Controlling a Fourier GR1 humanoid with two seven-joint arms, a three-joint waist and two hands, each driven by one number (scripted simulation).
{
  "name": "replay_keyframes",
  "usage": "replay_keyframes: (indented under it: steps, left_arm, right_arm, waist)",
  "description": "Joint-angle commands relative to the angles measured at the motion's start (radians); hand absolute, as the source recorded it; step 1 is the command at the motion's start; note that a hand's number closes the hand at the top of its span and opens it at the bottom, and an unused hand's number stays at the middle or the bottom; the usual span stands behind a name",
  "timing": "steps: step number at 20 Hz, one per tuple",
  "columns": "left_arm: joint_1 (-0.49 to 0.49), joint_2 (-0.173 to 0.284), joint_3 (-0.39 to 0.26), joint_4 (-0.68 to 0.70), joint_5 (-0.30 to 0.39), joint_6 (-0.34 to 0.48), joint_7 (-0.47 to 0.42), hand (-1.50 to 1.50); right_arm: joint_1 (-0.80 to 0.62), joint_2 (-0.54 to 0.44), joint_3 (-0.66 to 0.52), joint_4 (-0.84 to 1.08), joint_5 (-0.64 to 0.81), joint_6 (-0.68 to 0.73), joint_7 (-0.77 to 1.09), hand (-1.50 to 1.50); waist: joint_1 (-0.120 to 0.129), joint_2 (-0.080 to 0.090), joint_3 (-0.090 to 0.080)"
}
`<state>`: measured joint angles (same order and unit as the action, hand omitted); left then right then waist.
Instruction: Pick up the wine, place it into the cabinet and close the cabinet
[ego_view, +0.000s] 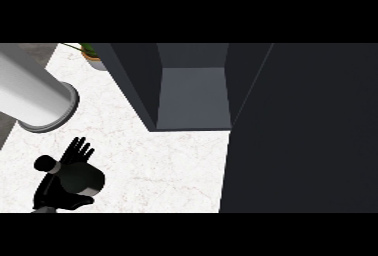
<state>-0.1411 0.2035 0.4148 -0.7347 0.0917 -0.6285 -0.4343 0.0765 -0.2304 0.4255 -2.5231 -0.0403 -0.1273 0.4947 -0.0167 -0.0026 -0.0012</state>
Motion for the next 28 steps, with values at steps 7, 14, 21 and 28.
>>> replay_keyframes:
  steps: [7,14,21,28]
  left_arm:
    - [-0.007,-0.079,-0.058,0.008,-0.036,0.055,-0.084,1.5]
    - [0.032,-0.066,-0.087,-0.058,-0.043,0.052,-0.099,1.5]
    - [0.072,-0.108,-0.011,-0.12,0.039,0.134,-0.156,1.5]
    - [0.113,-0.202,-0.121,-0.259,0.103,0.269,-0.231,1.5]
  right_arm:
    - [0.056,-0.047,-0.04,-0.244,-0.048,0.003,0.094,-1.5]
    - [0.104,-0.024,0.021,-0.217,-0.01,0.006,0.022,-1.5]
    - [0.129,-0.041,-0.015,-0.231,-0.031,0.005,0.01,-1.5]
    - [0.115,-0.057,-0.051,-0.211,-0.077,0.033,0.005,-1.5]
  waist:
    - [0.003,0.001,0.0]
    - [0.008,-0.001,0.001]
    - [0.007,-0.005,0.001]
    - [0.01,-0.003,0.002]
